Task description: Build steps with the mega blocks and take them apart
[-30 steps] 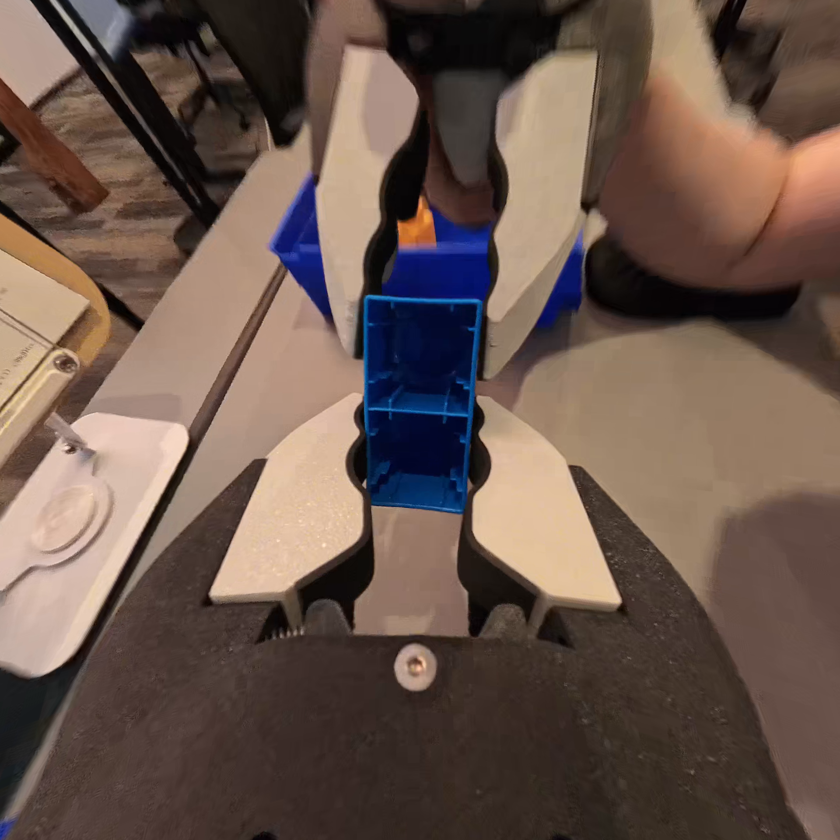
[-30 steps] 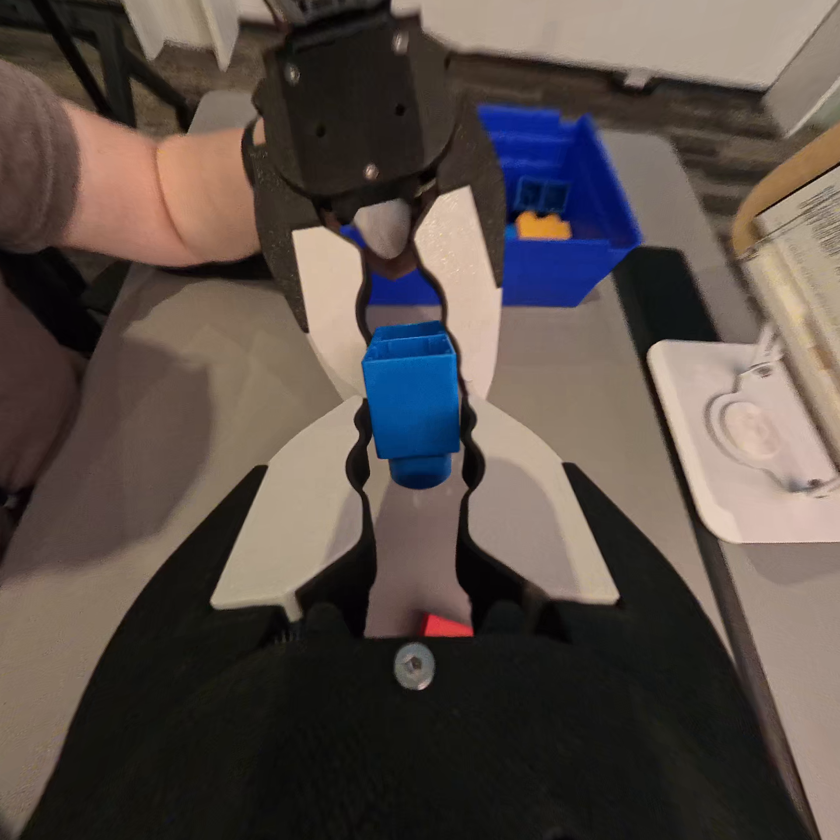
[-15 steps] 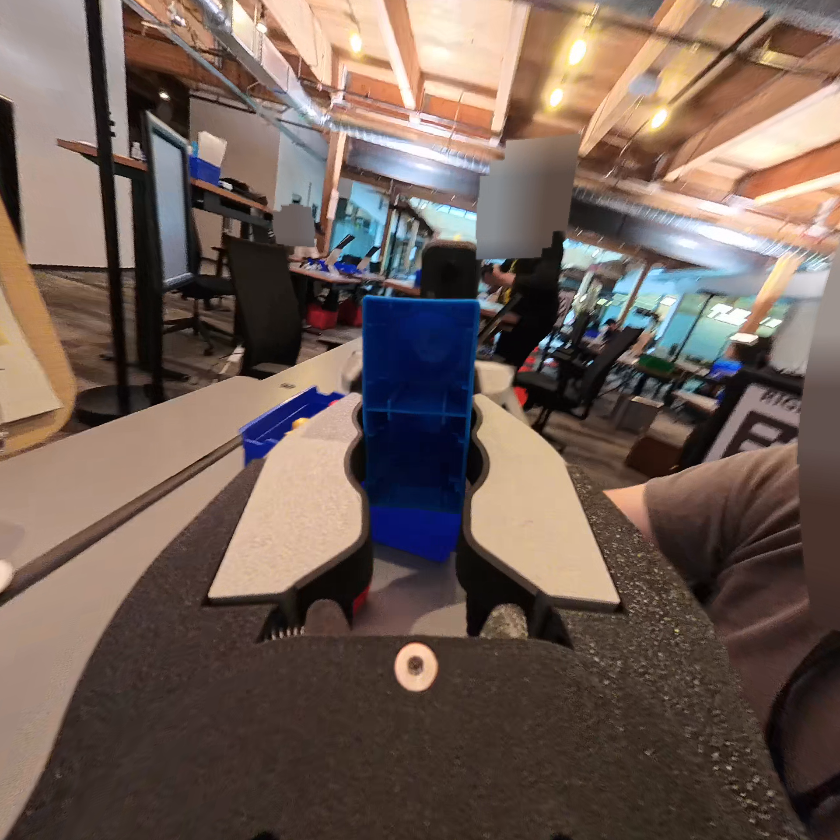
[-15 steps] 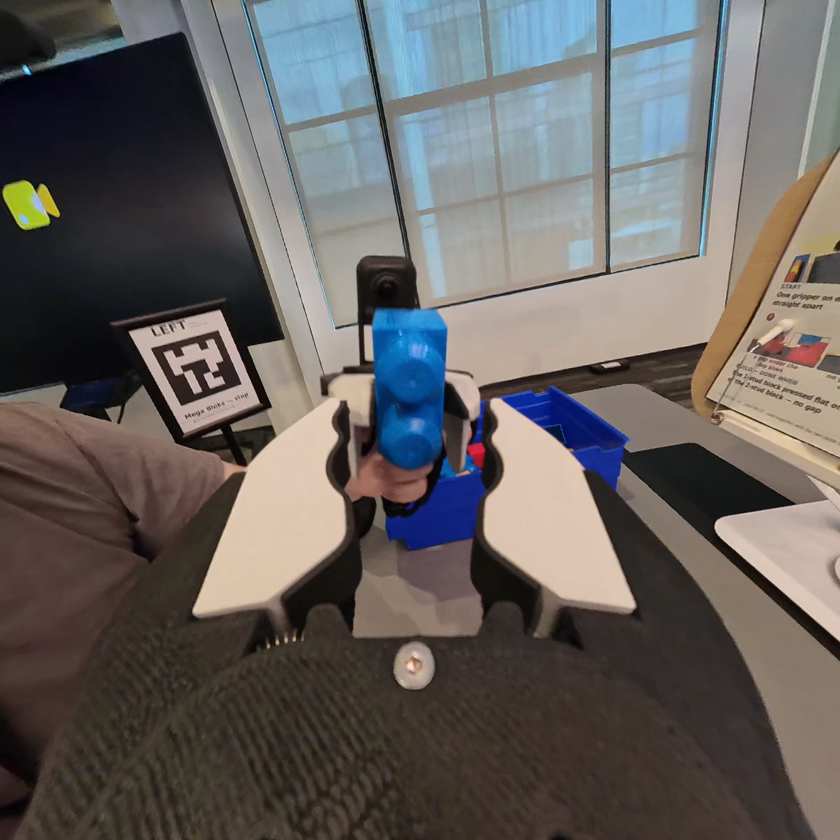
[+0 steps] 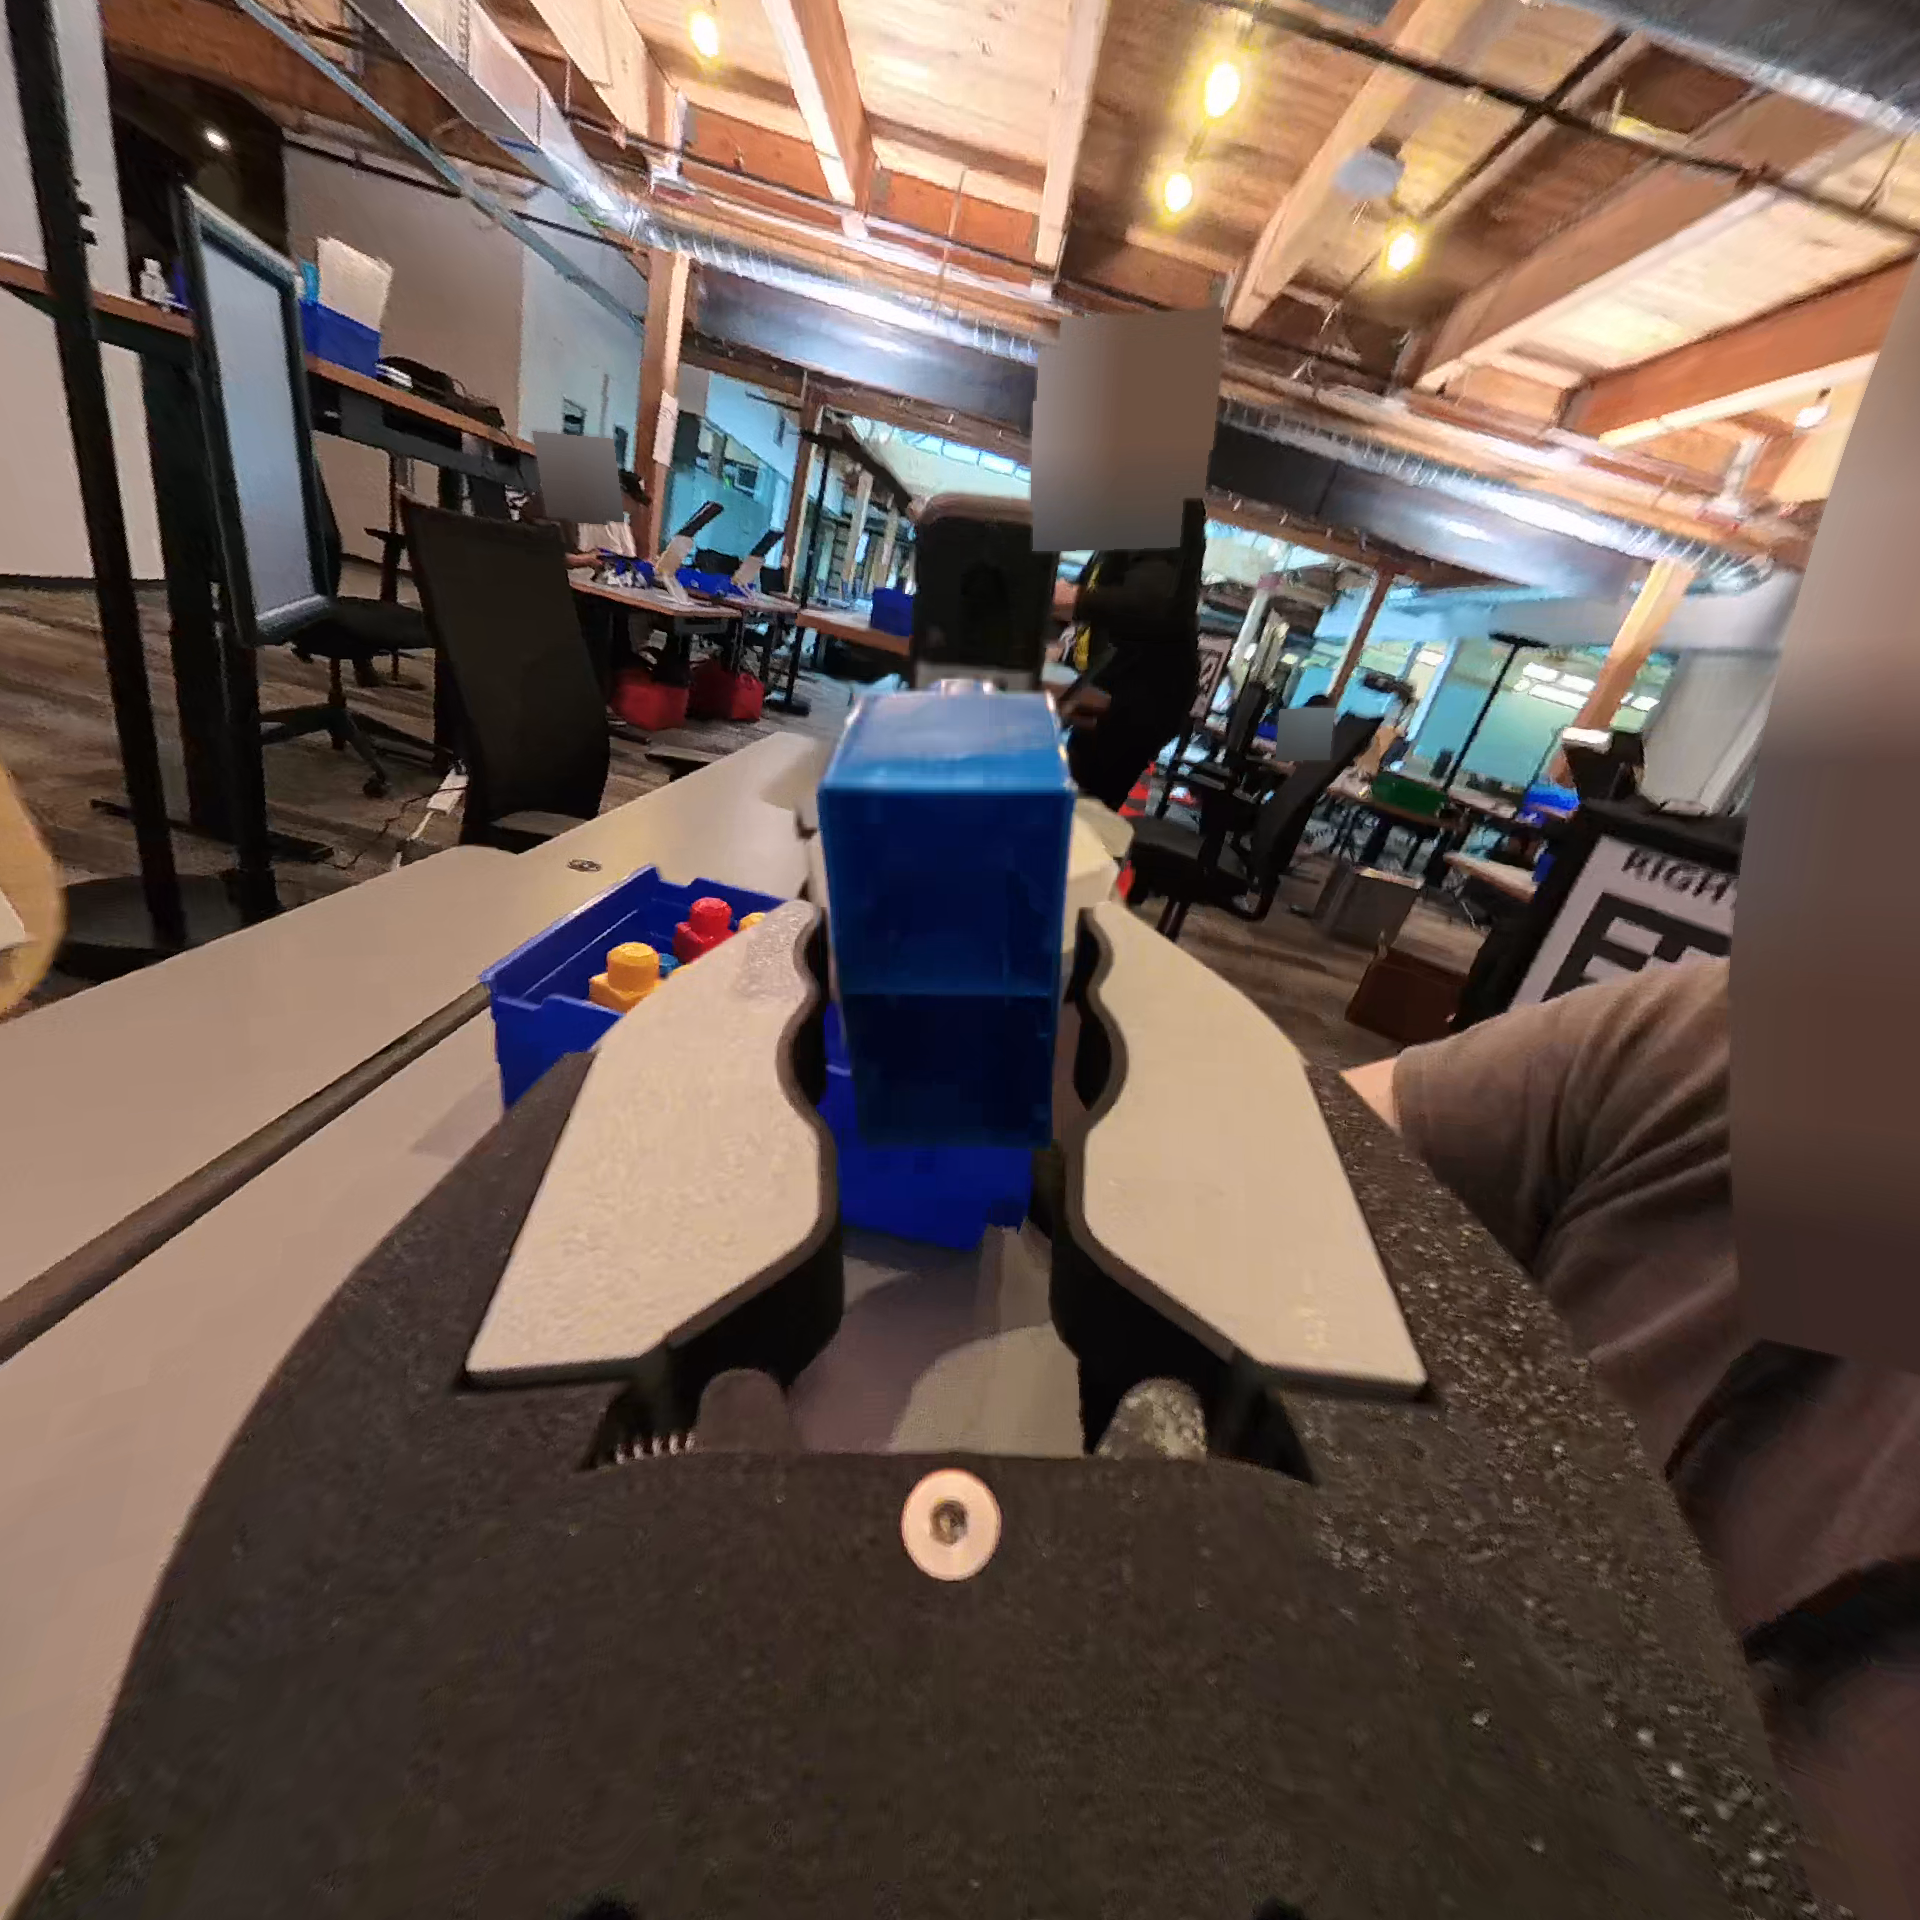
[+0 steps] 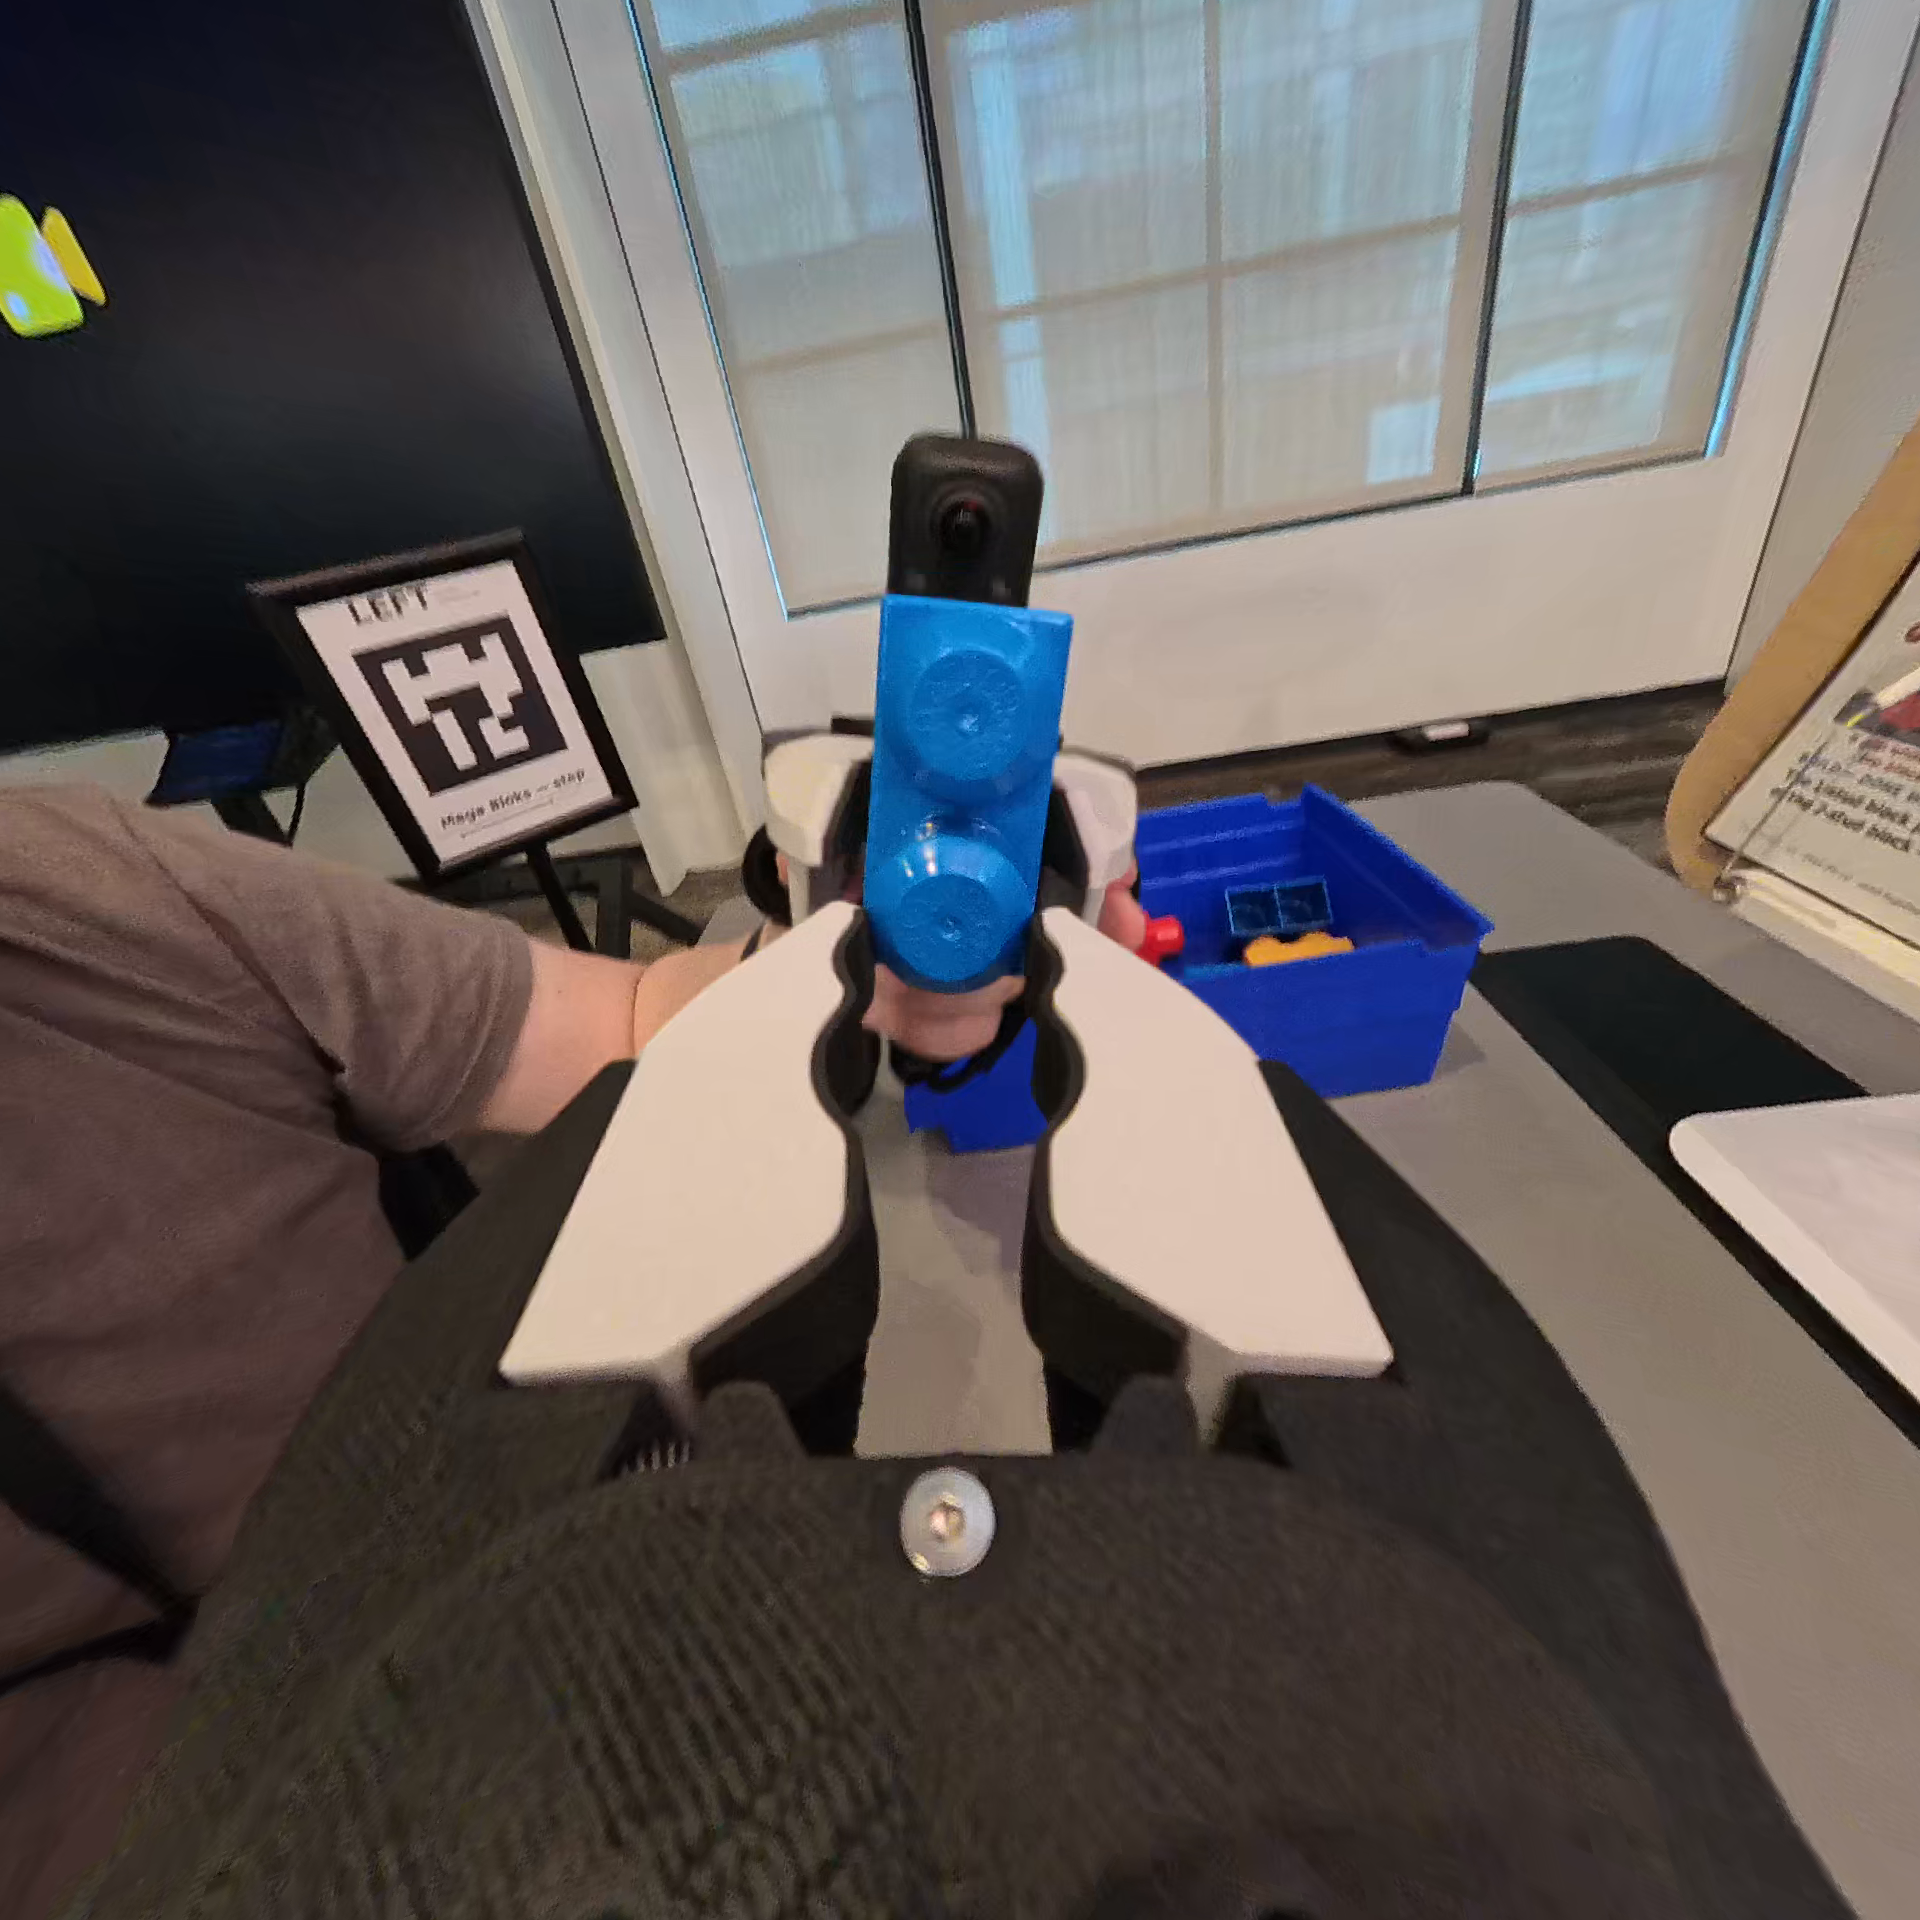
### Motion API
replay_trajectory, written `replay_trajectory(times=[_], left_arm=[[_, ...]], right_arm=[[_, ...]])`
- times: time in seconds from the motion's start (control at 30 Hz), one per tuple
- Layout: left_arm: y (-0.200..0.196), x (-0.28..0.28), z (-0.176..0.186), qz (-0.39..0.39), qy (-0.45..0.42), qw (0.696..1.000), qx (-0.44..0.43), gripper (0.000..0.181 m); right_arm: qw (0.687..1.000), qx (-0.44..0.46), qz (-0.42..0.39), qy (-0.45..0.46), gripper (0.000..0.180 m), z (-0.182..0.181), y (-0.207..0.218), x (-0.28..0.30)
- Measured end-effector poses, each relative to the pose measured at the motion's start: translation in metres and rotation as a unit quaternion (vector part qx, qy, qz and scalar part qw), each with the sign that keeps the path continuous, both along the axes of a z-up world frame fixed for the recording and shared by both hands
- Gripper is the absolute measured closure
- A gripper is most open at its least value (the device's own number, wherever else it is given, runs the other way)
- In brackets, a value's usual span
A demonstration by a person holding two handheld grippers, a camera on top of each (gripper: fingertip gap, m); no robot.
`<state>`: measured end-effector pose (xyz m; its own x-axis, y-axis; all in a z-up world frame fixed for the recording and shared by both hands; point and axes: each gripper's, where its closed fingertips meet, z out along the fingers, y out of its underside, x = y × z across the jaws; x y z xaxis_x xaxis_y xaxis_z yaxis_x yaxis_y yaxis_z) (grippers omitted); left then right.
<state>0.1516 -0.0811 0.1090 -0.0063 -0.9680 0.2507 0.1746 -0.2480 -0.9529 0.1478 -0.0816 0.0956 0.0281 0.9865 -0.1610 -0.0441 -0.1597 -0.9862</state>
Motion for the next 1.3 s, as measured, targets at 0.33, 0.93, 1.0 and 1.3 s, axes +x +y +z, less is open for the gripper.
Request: replay_trajectory(times=[0.33, 0.93, 1.0, 1.3], left_arm=[[0.002, -0.007, -0.061, 0.040, 0.284, 0.949, 0.130, 0.125], [-0.013, 0.005, -0.109, -0.028, 0.373, 0.920, 0.119, 0.142], [-0.014, 0.006, -0.112, -0.031, 0.379, 0.917, 0.121, 0.142], [-0.013, 0.011, -0.118, -0.033, 0.378, 0.917, 0.121, 0.143]], right_arm=[[0.965, 0.067, -0.007, -0.254, 0.151, -0.043, -0.009, 0.028], [0.910, 0.118, -0.015, -0.396, 0.151, -0.084, -0.014, 0.030], [0.909, 0.116, -0.012, -0.400, 0.151, -0.086, -0.015, 0.030], [0.909, 0.116, -0.008, -0.400, 0.151, -0.087, -0.013, 0.032]])
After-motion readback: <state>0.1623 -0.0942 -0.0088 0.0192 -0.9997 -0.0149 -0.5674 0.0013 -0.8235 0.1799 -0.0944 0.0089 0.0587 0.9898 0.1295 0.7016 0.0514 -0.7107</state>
